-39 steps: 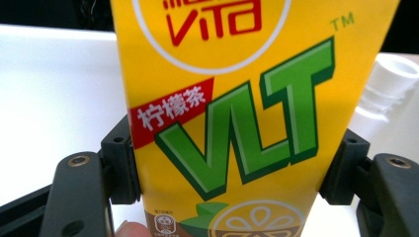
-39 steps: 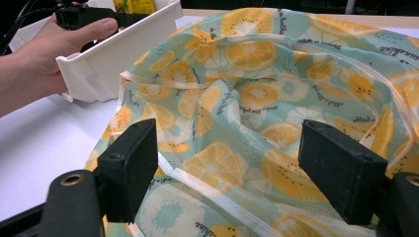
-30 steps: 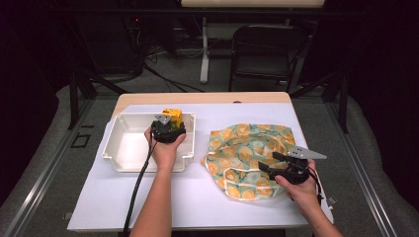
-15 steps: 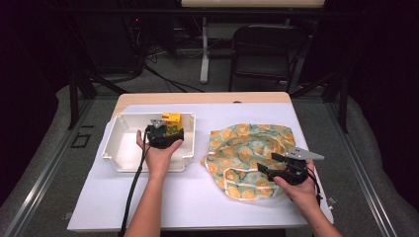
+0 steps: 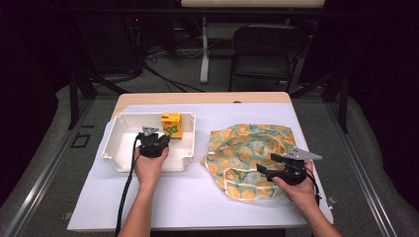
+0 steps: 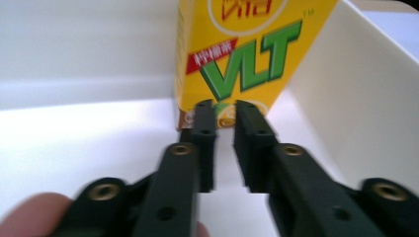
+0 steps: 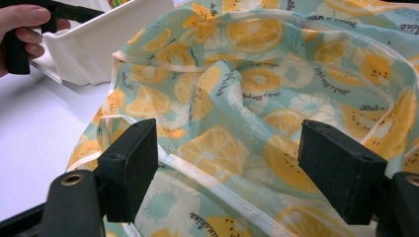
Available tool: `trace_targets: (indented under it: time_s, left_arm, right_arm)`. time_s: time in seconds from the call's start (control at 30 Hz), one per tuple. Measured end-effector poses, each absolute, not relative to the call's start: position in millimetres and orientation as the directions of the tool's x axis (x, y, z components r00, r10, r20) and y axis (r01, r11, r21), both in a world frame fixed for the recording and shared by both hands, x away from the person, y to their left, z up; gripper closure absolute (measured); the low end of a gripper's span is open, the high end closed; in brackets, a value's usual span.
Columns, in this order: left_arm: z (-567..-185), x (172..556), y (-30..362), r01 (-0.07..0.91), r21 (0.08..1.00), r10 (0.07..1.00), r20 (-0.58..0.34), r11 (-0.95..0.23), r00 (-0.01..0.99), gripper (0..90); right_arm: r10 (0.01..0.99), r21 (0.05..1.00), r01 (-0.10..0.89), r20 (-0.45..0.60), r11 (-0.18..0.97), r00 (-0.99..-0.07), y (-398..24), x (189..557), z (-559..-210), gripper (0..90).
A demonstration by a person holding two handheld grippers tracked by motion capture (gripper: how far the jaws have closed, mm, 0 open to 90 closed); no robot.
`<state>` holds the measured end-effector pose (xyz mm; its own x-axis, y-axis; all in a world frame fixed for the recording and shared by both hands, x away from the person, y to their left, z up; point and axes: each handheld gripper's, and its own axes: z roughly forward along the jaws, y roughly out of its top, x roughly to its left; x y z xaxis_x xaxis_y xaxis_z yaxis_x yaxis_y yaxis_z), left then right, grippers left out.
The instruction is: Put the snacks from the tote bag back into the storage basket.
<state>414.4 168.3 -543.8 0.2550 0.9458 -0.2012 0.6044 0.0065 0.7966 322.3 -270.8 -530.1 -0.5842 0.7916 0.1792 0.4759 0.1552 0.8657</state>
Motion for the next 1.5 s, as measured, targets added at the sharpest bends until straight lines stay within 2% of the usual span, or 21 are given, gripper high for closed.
trace_targets:
  time_s: [0.07,0.27,0.4,0.57,0.67,0.87,1.03,1.27,1.3,1.4,1.5]
  left_arm:
    - [-544,416,167,0.601,0.799,0.945,-0.209,0.017,0.250,90.0]
    - [-544,425,153,0.610,0.790,0.941,-0.161,-0.058,0.298,90.0]
    - [-546,434,149,0.676,0.735,0.941,-0.187,-0.056,0.282,90.0]
    - [-541,442,148,0.702,0.710,0.941,-0.202,-0.049,0.270,90.0]
    - [-544,446,145,0.672,0.739,0.943,-0.186,-0.052,0.277,90.0]
    - [-547,451,143,0.680,0.733,0.940,-0.242,0.016,0.239,90.0]
    - [-547,451,146,0.675,0.737,0.945,-0.228,0.011,0.234,89.2]
    - [-543,445,148,0.654,0.754,0.946,-0.175,-0.050,0.274,72.0]
    - [-542,444,148,0.655,0.755,0.948,-0.178,-0.040,0.263,66.0]
    - [-537,437,153,0.634,0.774,0.934,-0.226,-0.001,0.278,55.3]
    - [-533,428,158,0.616,0.787,0.930,-0.236,0.013,0.282,38.9]
  right_arm:
    - [0.792,0.864,0.477,0.175,0.161,-0.584,-271,322,-530,23.2]
    - [0.794,0.864,0.476,0.170,0.164,-0.583,-271,323,-531,23.3]
    - [0.793,0.862,0.480,0.173,0.165,-0.584,-271,323,-531,23.3]
    - [0.793,0.861,0.477,0.162,0.177,-0.587,-270,324,-532,23.4]
    - [0.796,0.860,0.478,0.162,0.176,-0.583,-271,324,-532,23.4]
    - [0.799,0.862,0.477,0.161,0.173,-0.579,-271,324,-533,23.5]
    - [0.798,0.861,0.475,0.153,0.182,-0.583,-270,324,-533,23.5]
    - [0.798,0.862,0.470,0.143,0.190,-0.585,-269,324,-535,23.4]
    - [0.799,0.862,0.470,0.142,0.191,-0.585,-270,324,-535,23.3]
    - [0.801,0.861,0.472,0.142,0.189,-0.581,-271,324,-534,23.3]
    - [0.802,0.862,0.471,0.140,0.190,-0.580,-272,324,-534,23.1]
